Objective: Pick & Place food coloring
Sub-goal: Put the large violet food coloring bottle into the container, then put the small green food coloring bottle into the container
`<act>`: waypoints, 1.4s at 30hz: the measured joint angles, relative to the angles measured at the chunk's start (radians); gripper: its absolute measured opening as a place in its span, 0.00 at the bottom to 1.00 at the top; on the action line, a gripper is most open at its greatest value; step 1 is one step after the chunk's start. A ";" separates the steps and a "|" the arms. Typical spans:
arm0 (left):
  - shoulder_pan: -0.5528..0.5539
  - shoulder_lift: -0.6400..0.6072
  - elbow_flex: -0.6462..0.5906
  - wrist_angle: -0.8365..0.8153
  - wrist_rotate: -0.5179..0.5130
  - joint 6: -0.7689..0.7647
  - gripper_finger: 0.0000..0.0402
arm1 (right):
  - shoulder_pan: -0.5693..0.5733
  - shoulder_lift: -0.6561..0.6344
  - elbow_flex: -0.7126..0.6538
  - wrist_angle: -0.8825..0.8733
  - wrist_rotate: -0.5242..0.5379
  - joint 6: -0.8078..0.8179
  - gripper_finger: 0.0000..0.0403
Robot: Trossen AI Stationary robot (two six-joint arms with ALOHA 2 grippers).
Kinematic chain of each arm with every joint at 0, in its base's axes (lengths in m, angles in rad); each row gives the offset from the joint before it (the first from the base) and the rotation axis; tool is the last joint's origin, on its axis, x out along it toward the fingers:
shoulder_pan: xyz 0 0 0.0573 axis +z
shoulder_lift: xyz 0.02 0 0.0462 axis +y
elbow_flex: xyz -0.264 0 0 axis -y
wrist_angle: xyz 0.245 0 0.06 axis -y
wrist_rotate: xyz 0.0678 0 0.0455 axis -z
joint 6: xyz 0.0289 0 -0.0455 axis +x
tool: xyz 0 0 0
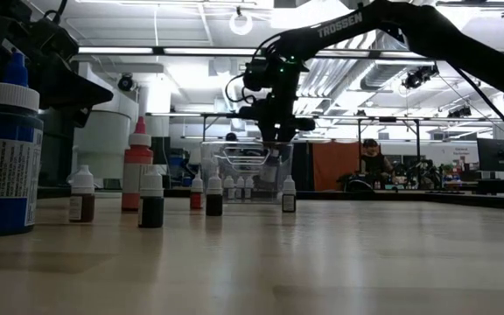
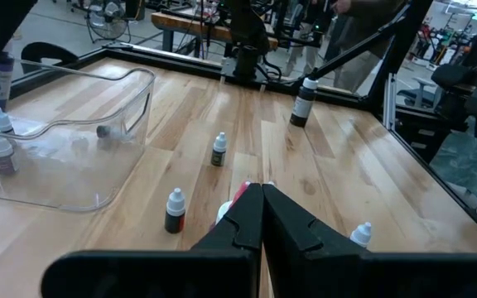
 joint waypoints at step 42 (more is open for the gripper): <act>0.000 0.000 0.000 0.001 0.003 0.000 0.00 | 0.002 -0.110 0.000 0.005 0.028 -0.055 0.48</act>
